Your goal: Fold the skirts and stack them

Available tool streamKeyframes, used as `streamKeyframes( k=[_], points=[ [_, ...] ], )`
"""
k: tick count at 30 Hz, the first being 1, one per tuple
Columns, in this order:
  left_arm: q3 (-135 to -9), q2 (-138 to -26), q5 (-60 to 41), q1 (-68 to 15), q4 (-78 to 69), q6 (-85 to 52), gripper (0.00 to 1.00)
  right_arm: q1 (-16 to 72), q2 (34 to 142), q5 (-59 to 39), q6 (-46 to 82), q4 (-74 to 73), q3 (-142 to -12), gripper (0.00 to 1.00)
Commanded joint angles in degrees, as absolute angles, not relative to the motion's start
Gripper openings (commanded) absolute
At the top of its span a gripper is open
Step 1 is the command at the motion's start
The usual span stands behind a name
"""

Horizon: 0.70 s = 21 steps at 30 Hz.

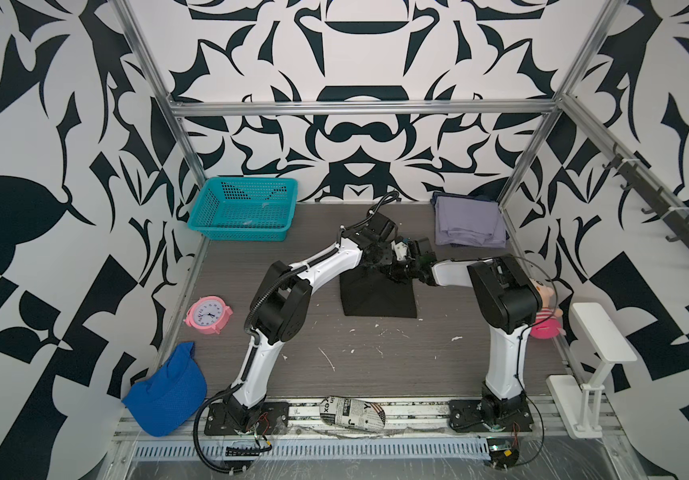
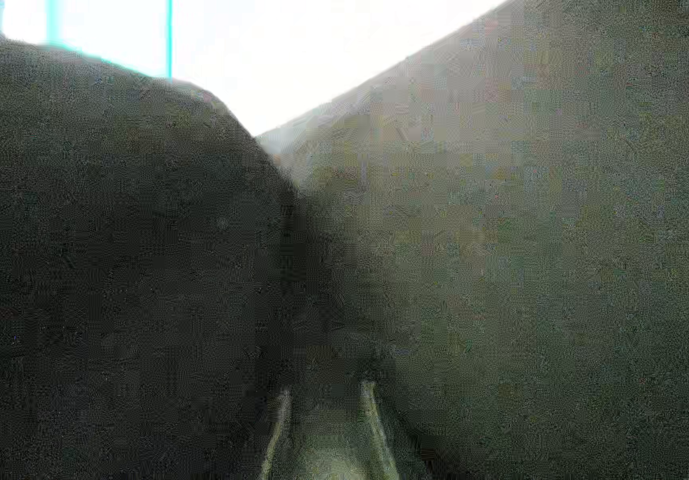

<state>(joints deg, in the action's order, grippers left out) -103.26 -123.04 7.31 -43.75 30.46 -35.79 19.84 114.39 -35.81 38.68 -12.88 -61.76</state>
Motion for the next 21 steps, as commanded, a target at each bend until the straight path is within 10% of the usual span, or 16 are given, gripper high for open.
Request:
streamKeyframes(
  k=[1, 11, 21],
  points=[
    [-101.2, -119.0, 9.1, -44.0, 30.5, -35.2, 0.00, 18.4, 107.5, -37.1, 38.4, -9.5, -60.0, 0.36],
    [-100.1, -114.9, 10.5, -43.9, 29.9, -33.6, 0.00, 10.6, 93.6, -28.0, 31.2, 5.8, -54.3, 0.40],
    [-101.6, -116.7, 9.1, -44.0, 29.7, -33.0, 0.00, 9.5, 101.5, -28.3, 27.3, 5.0, -53.7, 0.37]
  ],
)
